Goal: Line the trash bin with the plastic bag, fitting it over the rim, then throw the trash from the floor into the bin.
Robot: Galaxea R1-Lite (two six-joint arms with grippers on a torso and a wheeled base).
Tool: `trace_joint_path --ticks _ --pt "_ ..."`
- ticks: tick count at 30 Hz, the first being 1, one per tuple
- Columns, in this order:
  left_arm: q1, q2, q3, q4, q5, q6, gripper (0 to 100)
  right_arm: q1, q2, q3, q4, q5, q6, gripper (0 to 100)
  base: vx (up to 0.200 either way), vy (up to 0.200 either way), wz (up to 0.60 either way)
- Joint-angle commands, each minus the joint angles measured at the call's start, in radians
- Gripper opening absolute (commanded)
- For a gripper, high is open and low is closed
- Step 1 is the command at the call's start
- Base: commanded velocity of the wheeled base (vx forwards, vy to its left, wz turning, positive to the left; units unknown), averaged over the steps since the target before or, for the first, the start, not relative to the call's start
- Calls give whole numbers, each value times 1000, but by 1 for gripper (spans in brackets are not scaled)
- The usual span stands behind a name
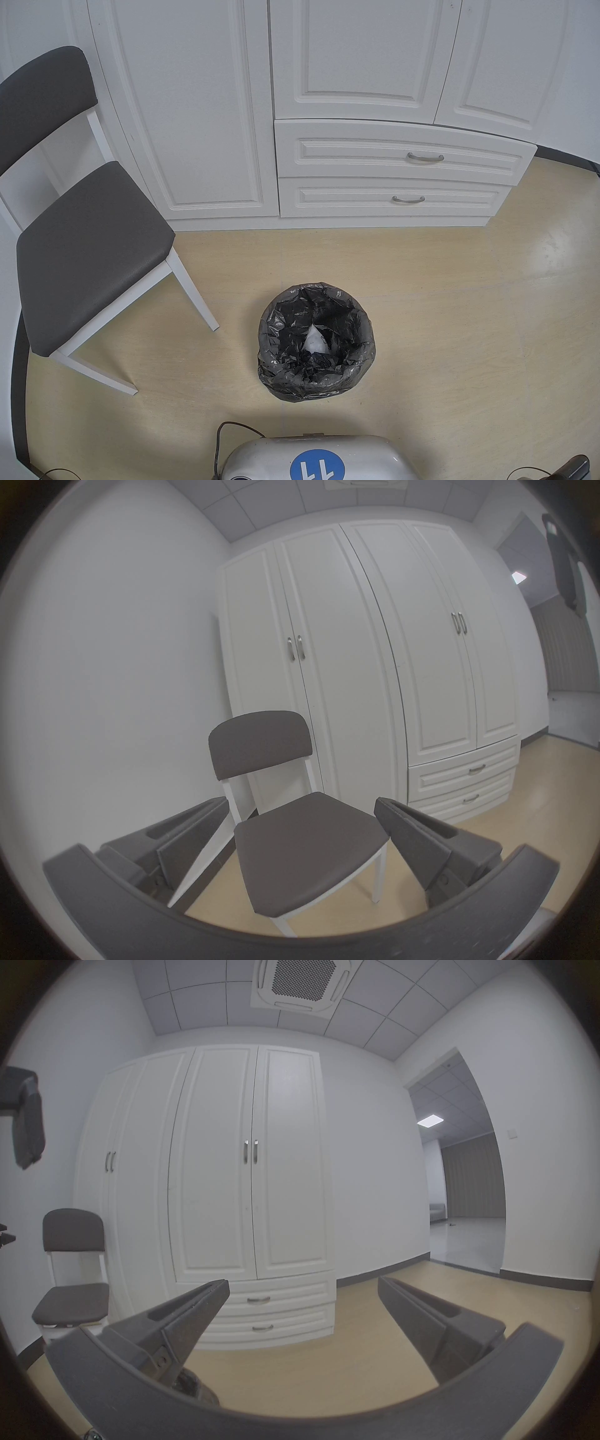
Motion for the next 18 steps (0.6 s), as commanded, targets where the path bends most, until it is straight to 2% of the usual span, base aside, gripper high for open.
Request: trace_joint_path --ticks 1,4,6,7,8,11,13,18 --pt "81 -190 46 121 -67 -101 100 -18 -76 222 25 131 34 100 0 0 0" --pt "72 -193 80 136 -84 -151 100 -20 -76 245 42 188 33 100 0 0 0" --pt "0 -216 129 169 -127 -161 100 -18 -76 245 74 251 33 100 0 0 0" --pt "0 -216 129 169 -127 -161 100 -18 -76 245 74 251 33 100 0 0 0" --pt "-29 -242 158 198 -133 -164 100 -20 -76 245 97 281 33 100 0 0 0" --pt "-14 -271 208 225 -137 -180 100 -18 -76 245 146 286 28 100 0 0 0" --pt "-6 -290 307 207 -139 -187 100 -20 -76 245 237 280 28 100 0 0 0" --pt "-8 -291 348 224 -136 -207 100 -20 -76 245 249 255 80 100 0 0 0"
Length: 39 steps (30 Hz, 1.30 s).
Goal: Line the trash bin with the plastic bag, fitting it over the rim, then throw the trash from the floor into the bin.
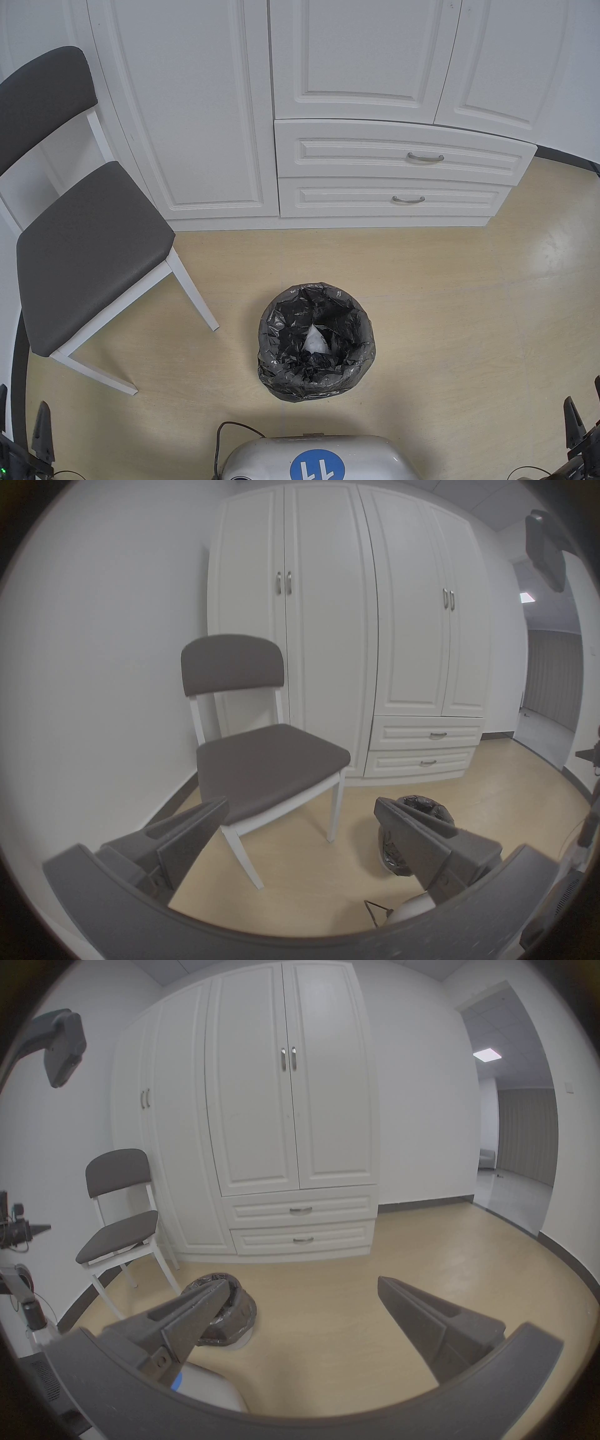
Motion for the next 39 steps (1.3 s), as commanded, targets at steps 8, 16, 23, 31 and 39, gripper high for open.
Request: trace_joint_path --ticks 8,16,23,31,39 --pt "2 -40 63 33 -15 -46 100 -1 -11 15 22 29 69 100 0 0 0" --pt "1 -40 65 71 -87 -2 100 -1 -11 17 29 13 20 100 0 0 0" --pt "1 -40 65 74 -114 49 100 0 -11 13 83 -18 -86 100 0 0 0" --pt "1 -40 65 74 -111 38 100 -1 -11 17 85 -1 -78 100 0 0 0" --pt "2 -40 65 74 -105 34 100 0 -11 17 85 0 -77 100 0 0 0"
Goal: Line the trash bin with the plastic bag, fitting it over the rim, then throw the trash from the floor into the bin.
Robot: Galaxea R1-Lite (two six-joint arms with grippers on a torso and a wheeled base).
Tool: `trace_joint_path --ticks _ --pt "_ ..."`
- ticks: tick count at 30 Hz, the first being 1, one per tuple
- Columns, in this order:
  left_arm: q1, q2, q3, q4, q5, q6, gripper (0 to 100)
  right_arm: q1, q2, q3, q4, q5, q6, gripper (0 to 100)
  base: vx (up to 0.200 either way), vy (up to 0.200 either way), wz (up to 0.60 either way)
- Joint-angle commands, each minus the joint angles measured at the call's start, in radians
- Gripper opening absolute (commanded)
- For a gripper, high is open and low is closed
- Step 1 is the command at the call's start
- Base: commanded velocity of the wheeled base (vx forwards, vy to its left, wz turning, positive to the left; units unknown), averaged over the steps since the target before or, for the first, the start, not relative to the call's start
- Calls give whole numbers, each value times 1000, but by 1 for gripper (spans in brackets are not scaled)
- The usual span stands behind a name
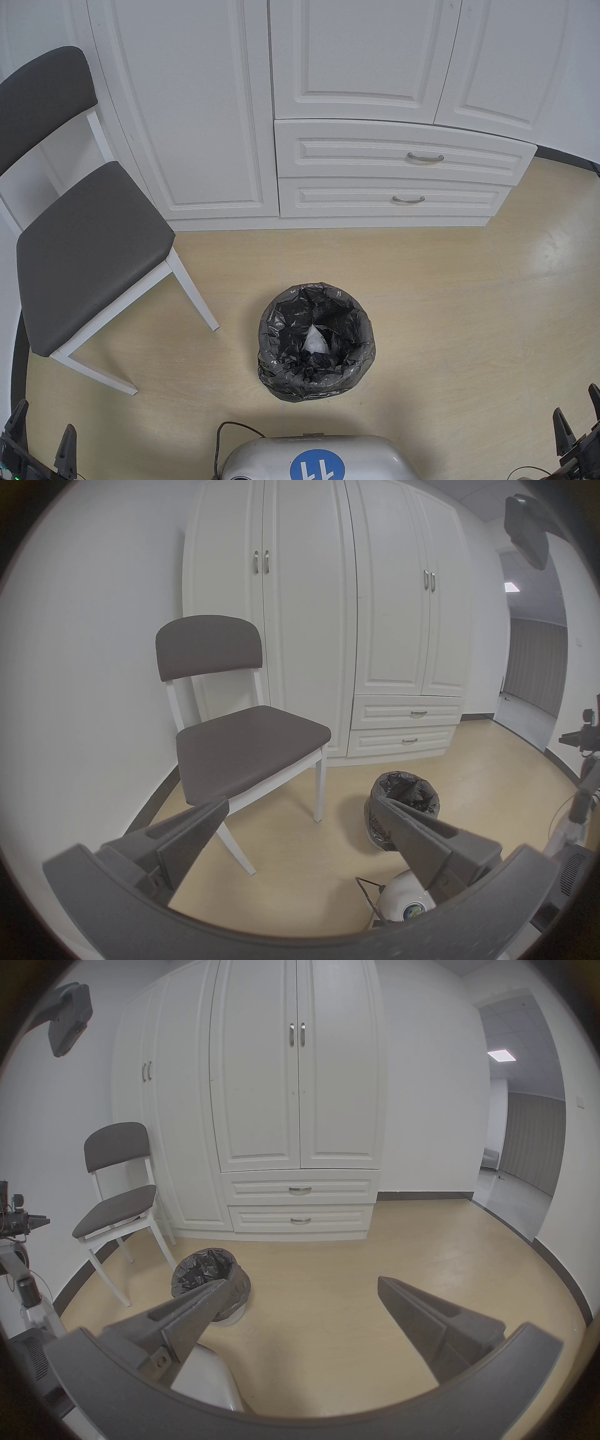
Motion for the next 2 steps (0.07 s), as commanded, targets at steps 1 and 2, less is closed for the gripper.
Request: trace_joint_path --ticks 1,2 --pt "2 -13 18 0 0 -1 100 0 -12 16 0 1 0 100 0 0 0" --pt "2 -13 18 0 0 -1 100 0 -12 17 0 -1 0 100 0 0 0"
